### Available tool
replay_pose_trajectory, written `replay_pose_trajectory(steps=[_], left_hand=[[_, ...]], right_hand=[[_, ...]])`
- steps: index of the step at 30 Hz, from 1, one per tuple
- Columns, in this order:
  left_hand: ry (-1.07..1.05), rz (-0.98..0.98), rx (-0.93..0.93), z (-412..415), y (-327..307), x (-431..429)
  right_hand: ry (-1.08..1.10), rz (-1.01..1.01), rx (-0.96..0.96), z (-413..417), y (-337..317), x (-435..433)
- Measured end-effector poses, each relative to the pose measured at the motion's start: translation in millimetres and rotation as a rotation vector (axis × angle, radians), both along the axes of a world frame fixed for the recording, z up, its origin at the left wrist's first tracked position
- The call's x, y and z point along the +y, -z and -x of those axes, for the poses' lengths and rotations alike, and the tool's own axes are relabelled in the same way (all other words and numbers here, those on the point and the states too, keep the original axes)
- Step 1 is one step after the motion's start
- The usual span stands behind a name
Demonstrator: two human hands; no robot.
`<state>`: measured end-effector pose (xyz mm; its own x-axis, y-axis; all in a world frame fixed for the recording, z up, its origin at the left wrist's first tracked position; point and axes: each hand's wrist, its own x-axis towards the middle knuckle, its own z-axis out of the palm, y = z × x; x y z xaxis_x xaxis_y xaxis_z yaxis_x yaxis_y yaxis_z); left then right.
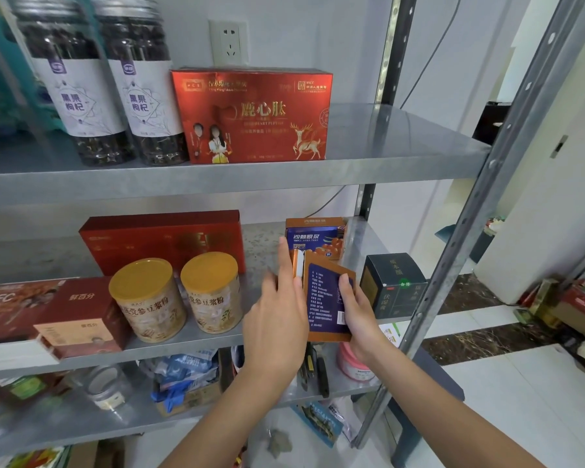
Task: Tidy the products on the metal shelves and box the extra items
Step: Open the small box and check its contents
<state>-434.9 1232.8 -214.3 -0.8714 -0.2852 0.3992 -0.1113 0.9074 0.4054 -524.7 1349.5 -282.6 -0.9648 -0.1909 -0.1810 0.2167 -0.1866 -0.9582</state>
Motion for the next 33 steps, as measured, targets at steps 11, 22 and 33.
replay_pose_trajectory(steps=[11, 22, 33], left_hand=[[0.41, -0.862, -0.054, 9.2, 0.7, -24.2], [0.384, -1.035, -0.143, 17.8, 24.4, -57.0], [0.312, -0.948, -0.133, 16.0, 17.6, -43.5]], right_hand=[[0.129, -0.056, 0.115, -1.9, -7.1, -6.5], [-0.035, 0.028, 0.095, -12.9, -15.8, 2.4], [0.049, -0.08, 0.21, -46.8, -23.6, 8.6]])
